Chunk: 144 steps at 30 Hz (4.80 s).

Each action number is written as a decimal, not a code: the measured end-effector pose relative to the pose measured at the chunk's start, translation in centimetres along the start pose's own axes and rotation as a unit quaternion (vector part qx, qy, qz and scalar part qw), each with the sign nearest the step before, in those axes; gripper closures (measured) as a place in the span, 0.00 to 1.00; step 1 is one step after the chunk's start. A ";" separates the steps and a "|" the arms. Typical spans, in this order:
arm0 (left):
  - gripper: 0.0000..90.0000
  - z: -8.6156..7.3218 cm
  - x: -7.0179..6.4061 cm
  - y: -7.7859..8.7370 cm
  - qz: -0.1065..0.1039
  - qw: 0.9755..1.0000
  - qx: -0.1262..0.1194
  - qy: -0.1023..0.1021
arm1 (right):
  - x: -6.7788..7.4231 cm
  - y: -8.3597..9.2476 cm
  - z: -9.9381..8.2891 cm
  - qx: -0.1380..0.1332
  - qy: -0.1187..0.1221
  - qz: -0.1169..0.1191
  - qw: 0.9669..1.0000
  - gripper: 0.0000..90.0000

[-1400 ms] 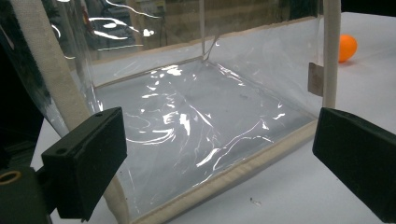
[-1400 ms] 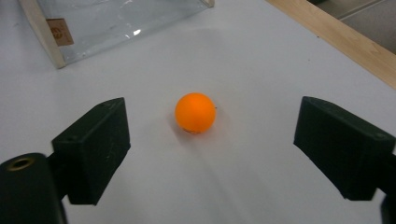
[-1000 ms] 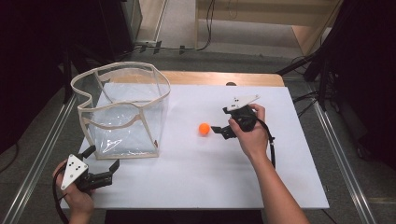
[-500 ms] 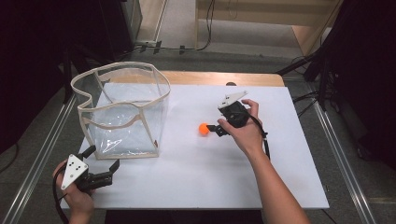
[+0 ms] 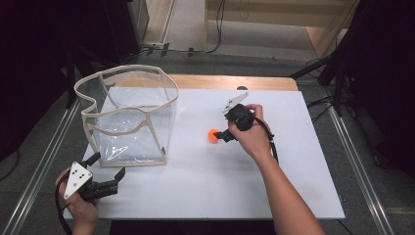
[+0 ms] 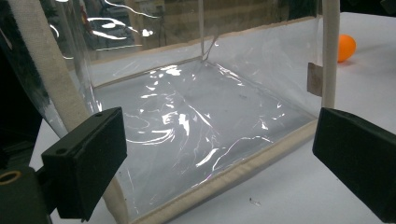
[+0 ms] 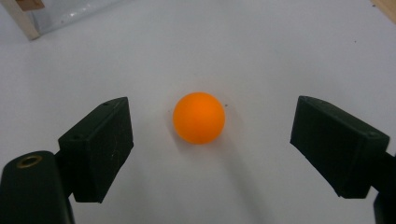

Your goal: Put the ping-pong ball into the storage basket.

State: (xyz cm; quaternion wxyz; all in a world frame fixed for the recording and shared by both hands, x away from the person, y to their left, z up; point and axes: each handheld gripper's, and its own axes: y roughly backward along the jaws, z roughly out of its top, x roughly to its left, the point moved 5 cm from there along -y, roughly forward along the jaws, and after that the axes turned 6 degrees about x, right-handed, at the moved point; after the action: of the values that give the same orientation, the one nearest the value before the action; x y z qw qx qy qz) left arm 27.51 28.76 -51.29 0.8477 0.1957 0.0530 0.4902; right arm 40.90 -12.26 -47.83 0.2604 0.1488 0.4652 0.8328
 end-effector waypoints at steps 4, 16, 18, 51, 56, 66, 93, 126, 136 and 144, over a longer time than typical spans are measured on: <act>0.04 0.0 0.0 0.0 0.000 1.000 0.000 0.000 | -0.1 -0.5 0.2 0.016 0.007 0.003 1.000 0.13; 0.04 0.0 0.0 0.0 -0.001 1.000 -0.001 0.001 | 0.2 -2.4 0.9 0.063 0.038 0.007 0.997 0.18; 0.04 0.0 0.0 0.0 -0.001 1.000 -0.001 0.001 | 0.3 -2.6 0.9 0.071 0.042 0.011 0.997 0.20; 0.04 0.0 0.1 0.0 -0.001 1.000 -0.002 0.004 | 0.2 -5.7 1.5 0.151 0.079 0.013 0.985 0.40; 0.04 0.0 0.1 0.0 -0.001 1.000 -0.002 0.004 | 0.2 -5.9 1.6 0.158 0.078 0.010 0.984 0.41; 0.04 0.0 0.1 0.0 -0.001 1.000 -0.003 0.006 | 0.5 -6.6 1.6 0.169 0.082 0.020 0.982 0.53; 0.04 0.0 0.0 -0.1 -0.002 1.000 -0.001 0.002 | 0.6 -4.8 2.9 0.153 0.077 0.041 0.984 0.53; 0.04 0.0 0.0 -0.1 -0.003 1.000 -0.002 0.004 | 1.2 -1.7 7.3 0.144 0.106 0.045 0.983 0.53; 0.04 0.0 0.0 -0.1 -0.002 1.000 -0.001 0.001 | 1.2 -0.8 8.6 0.139 0.115 0.050 0.982 0.53; 0.04 0.0 0.0 -0.1 -0.002 1.000 -0.002 0.003 | 1.2 0.1 9.9 0.132 0.116 0.056 0.983 0.53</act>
State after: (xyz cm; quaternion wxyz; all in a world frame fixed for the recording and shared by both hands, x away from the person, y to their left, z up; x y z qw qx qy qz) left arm 27.56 28.73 -51.30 0.8488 0.1927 0.0551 0.4893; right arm 44.72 -4.74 -42.58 0.1353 0.1101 0.5891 0.7890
